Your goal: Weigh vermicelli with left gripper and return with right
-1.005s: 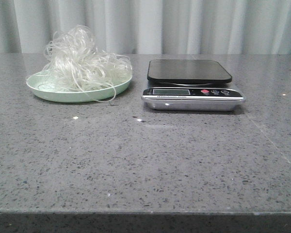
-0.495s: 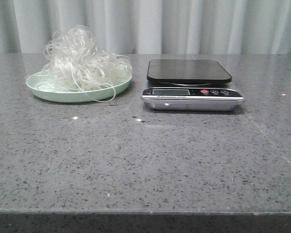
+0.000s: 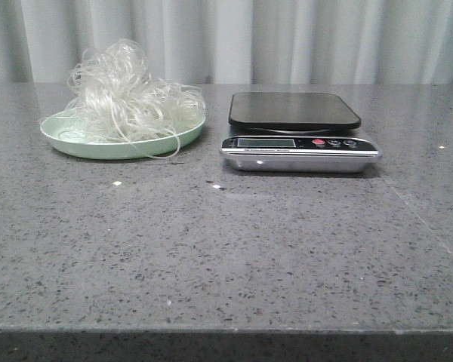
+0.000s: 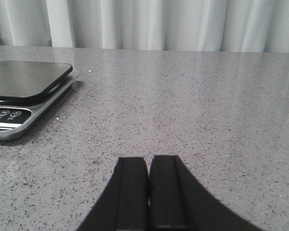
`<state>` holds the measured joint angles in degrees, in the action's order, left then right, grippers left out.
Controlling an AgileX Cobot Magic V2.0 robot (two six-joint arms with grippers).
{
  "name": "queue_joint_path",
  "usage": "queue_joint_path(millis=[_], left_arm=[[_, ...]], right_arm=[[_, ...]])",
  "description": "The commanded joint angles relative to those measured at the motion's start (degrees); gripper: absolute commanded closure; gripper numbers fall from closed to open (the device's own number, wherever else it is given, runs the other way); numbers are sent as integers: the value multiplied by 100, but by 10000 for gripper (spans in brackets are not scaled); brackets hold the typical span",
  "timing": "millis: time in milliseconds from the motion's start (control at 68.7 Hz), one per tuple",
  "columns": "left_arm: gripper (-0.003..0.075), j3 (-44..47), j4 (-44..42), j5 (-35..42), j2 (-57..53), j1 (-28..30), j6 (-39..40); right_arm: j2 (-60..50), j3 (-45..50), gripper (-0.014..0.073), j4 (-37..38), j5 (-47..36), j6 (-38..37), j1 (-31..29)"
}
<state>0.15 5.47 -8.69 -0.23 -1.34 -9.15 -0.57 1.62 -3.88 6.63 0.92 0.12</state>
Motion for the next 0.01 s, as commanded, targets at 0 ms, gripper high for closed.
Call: queue_joint_path(millis=[0], left_arm=[[583, 49, 53, 454, -111, -4, 52]], right_arm=[[-94, -47, 443, 39, -491, 11, -36]])
